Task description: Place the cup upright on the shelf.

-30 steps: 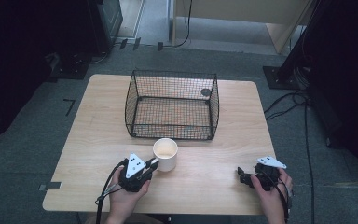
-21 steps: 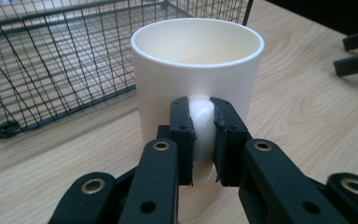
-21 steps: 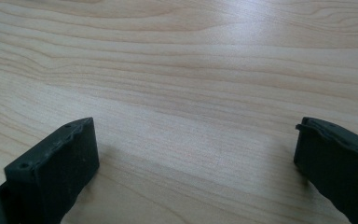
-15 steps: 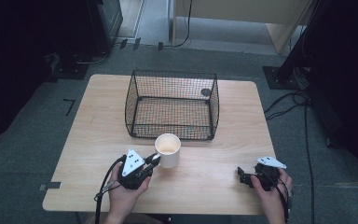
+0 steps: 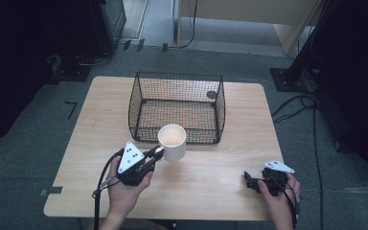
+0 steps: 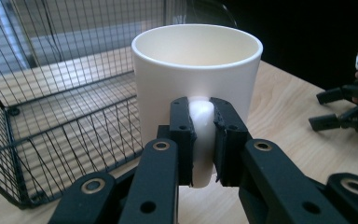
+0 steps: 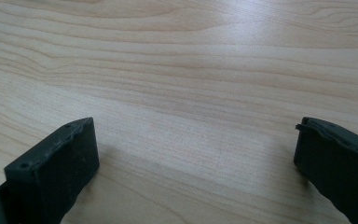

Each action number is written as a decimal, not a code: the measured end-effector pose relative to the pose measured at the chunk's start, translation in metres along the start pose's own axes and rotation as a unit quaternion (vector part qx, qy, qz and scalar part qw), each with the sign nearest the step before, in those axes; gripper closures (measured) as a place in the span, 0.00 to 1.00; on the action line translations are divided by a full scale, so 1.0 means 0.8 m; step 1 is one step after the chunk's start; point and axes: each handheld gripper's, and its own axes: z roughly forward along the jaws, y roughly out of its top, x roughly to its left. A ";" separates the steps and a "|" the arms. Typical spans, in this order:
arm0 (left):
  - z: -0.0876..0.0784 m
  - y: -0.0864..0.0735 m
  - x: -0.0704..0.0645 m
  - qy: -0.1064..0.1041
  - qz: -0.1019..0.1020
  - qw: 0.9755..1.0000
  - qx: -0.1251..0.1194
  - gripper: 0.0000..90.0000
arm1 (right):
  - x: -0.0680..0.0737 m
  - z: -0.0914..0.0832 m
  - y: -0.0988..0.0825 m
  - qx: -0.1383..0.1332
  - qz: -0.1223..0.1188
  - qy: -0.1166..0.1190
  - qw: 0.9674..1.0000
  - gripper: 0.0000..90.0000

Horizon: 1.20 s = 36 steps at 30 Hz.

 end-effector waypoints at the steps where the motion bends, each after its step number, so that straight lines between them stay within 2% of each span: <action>1: 0.000 0.002 0.001 0.000 0.000 1.000 -0.001 0.90 | 0.000 0.000 0.000 0.000 0.000 0.000 1.000 0.00; 14: 0.004 0.036 0.015 0.011 0.002 0.999 -0.030 0.90 | 0.000 0.000 0.000 0.000 0.000 0.000 1.000 0.00; 22: 0.016 0.057 0.035 0.026 -0.007 0.998 -0.048 0.90 | 0.000 0.000 0.000 0.000 0.000 0.000 1.000 0.00; 28: 0.029 0.062 0.044 0.037 -0.012 0.998 -0.053 0.90 | 0.000 0.000 0.000 0.000 0.000 0.000 1.000 0.00; 36: 0.058 0.060 0.062 0.059 -0.024 0.997 -0.052 0.90 | 0.000 0.000 0.000 0.000 0.002 0.000 1.000 0.00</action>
